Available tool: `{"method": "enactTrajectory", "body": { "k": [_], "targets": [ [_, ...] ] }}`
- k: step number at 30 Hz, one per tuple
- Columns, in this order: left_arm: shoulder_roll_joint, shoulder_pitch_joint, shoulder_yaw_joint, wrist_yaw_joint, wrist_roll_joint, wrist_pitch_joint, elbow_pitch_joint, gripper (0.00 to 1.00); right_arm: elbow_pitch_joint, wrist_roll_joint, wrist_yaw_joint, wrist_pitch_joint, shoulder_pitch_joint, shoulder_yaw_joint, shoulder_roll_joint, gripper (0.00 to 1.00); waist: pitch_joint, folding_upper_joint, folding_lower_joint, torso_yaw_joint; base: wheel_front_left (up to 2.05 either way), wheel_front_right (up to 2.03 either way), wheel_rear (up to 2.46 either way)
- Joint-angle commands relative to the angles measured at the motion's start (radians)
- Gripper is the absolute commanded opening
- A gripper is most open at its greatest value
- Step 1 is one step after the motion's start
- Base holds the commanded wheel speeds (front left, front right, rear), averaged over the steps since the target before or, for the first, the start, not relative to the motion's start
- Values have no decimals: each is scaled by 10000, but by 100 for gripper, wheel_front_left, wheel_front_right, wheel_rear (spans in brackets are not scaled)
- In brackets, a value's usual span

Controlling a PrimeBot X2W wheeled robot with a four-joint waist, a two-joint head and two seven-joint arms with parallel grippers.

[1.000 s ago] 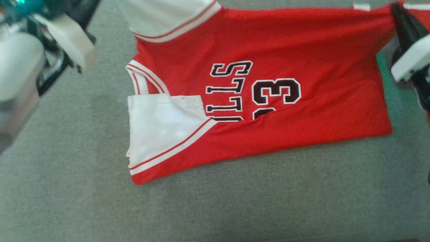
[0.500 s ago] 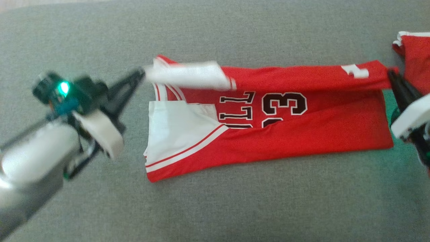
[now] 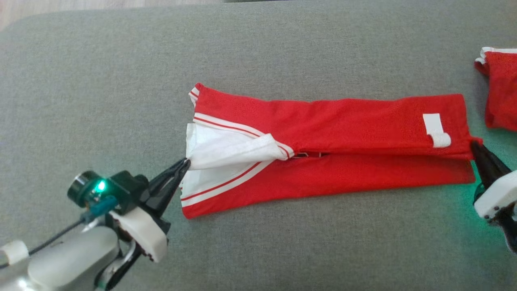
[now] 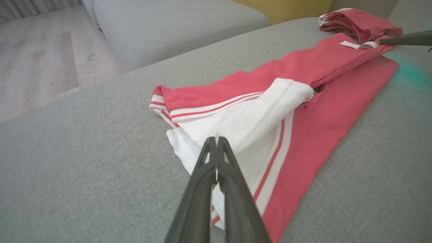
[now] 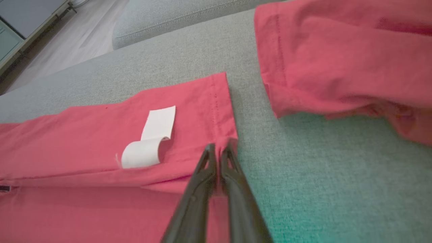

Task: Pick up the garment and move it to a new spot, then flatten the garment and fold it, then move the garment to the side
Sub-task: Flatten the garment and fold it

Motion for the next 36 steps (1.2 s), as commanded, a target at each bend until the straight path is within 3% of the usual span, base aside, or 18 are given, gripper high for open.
{"method": "enactTrajectory", "body": {
  "k": [1, 2, 9, 10, 13, 18, 25, 34, 35, 36],
  "targets": [
    [162, -103, 478, 196, -108, -165, -81, 11, -324, -214, -9, 44, 181, -210, -90, 100, -21, -1, 1, 30, 0, 0, 0],
    [41, 1, 535, 300, -161, -230, -8, 100, -342, -297, -9, 73, 285, -364, 26, 100, -37, -1, 1, 44, 0, 0, 0],
    [-832, 785, 992, 1150, -67, -532, 469, 100, -731, -612, -9, 29, 1238, -1392, 781, 100, -291, -1, 1, 186, 0, 0, 0],
    [-1163, 1181, 1243, 1567, 115, -566, 541, 100, -1019, -682, -9, 10, 1634, -1762, 1006, 100, -407, -1, 1, 264, 0, 0, 0],
    [-1776, 1937, 2082, 2129, 701, -576, 268, 100, -1347, -827, -9, 15, 2051, -2415, 1350, 100, -597, -1, 1, 476, 0, 0, 0],
    [-2783, 3499, 3681, 2674, 2073, -579, -395, 100, -1273, -1504, -9, 173, 1995, -3522, 1824, 100, -819, -1, 1, 1002, 0, 0, 0],
    [-3739, 5428, 5478, 2530, 4254, -581, -1082, 100, -278, -2688, -9, 762, 1243, -4489, 2142, 100, -869, -1, 1, 1762, 0, 0, 0],
    [-4751, 6507, 7055, 2105, 5996, -581, -1334, 100, 980, -3552, -9, 1927, 1000, -4988, 2312, 100, -837, -1, 1, 2241, 0, 0, 0],
    [-4828, 6575, 7155, 2024, 6133, -581, -1314, 100, 948, -3476, -9, 2080, 1044, -4900, 2353, 53, -840, -1, 1, 2248, 0, 0, 0],
    [-4898, 6637, 7250, 1946, 6246, -581, -1290, 100, 864, -3356, -9, 2160, 1086, -4834, 2395, 31, -844, -1, 1, 2244, 0, 0, 0]
  ]
}}
